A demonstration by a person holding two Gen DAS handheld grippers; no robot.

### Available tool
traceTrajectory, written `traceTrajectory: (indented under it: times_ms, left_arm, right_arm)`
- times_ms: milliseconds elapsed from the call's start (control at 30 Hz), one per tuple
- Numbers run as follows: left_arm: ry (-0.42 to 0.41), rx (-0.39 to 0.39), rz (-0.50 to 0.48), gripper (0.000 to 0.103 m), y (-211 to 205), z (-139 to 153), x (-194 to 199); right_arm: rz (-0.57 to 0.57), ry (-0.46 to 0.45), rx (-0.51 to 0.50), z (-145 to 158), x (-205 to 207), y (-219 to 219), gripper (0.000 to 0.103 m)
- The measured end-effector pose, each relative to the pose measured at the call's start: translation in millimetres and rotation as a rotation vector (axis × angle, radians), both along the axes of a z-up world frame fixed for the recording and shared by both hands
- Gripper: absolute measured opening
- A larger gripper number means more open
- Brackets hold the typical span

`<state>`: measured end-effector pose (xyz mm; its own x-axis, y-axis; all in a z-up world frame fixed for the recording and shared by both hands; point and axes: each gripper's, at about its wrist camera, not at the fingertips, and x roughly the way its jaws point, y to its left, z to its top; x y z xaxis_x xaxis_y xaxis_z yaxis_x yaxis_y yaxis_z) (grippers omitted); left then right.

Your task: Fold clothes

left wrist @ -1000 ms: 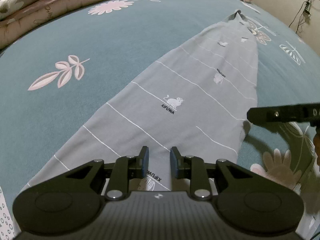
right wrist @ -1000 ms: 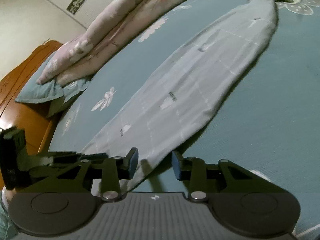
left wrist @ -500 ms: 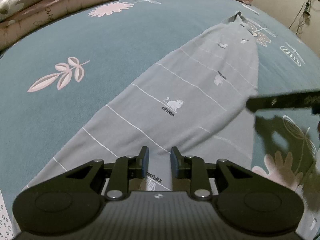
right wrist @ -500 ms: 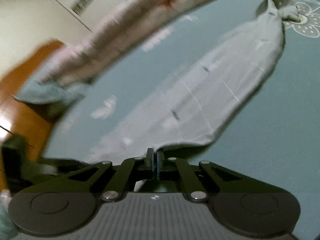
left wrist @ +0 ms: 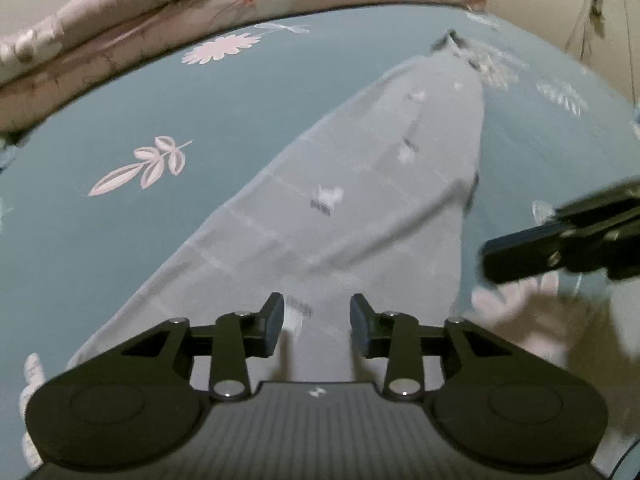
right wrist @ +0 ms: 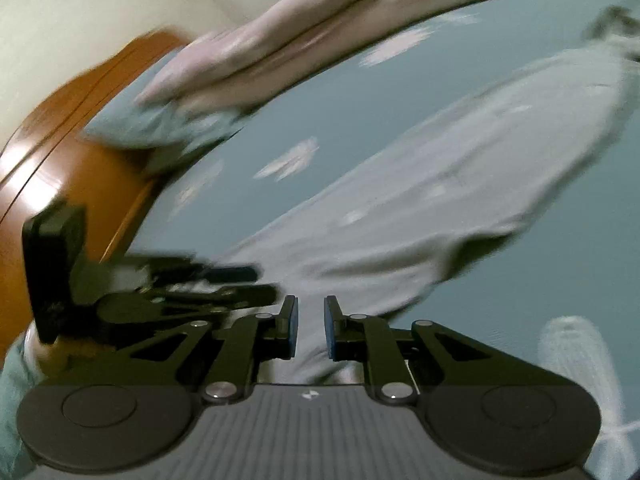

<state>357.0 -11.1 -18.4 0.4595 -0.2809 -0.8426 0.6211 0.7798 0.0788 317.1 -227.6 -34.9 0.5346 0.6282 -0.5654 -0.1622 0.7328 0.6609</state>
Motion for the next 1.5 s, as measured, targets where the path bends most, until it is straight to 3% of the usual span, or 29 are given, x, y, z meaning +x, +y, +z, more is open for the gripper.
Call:
traceTrajectory:
  times_ms: [133, 233, 333, 400, 567, 667, 733, 767, 900, 1033, 1267, 1400, 1500]
  left_arm:
    - [0.013, 0.051, 0.030, 0.037, 14, -13, -20]
    - [0.040, 0.027, 0.094, 0.042, 27, -24, -22]
    - [0.042, 0.010, 0.120, 0.043, 31, -20, -23]
    - [0.023, 0.015, 0.113, 0.043, 29, -15, -25]
    - [-0.009, -0.006, 0.082, 0.043, 16, -5, -28]
    - [-0.011, -0.022, 0.077, 0.043, 10, -5, -27]
    - [-0.012, -0.013, 0.079, 0.043, 7, -7, -27]
    - [-0.008, -0.007, 0.077, 0.043, 5, -10, -27]
    - [-0.012, -0.014, 0.043, 0.043, -6, -11, -30]
    - [-0.031, -0.043, 0.010, 0.043, -24, -9, -29]
    - [0.035, -0.058, 0.004, 0.044, -41, -26, -23]
    - [0.055, -0.082, 0.012, 0.046, -38, -30, -21]
    - [0.054, -0.076, 0.002, 0.052, -41, -30, -22]
  right_arm:
    - [0.135, -0.010, -0.114, -13, 4, 39, 0.018]
    - [0.076, 0.029, -0.220, -25, 9, 34, 0.013]
    - [0.009, 0.066, -0.160, -23, 9, 11, 0.018]
    - [0.005, 0.037, -0.143, -13, 4, 3, 0.022]
    - [0.099, 0.026, -0.086, -6, -9, 12, 0.027]
    - [0.179, 0.061, -0.128, -16, -18, 32, 0.033]
    - [0.187, 0.083, -0.191, -25, -21, 34, 0.031]
    - [0.182, 0.079, -0.172, -25, -23, 28, 0.033]
    - [0.070, 0.067, -0.172, -10, -24, -9, 0.035]
    - [-0.131, 0.039, -0.171, -1, -9, -62, 0.036]
    - [-0.480, 0.083, -0.091, -19, 33, -150, 0.037]
    - [-0.550, 0.141, -0.064, -39, 56, -166, 0.041]
    - [-0.555, 0.125, -0.036, -47, 66, -160, 0.044]
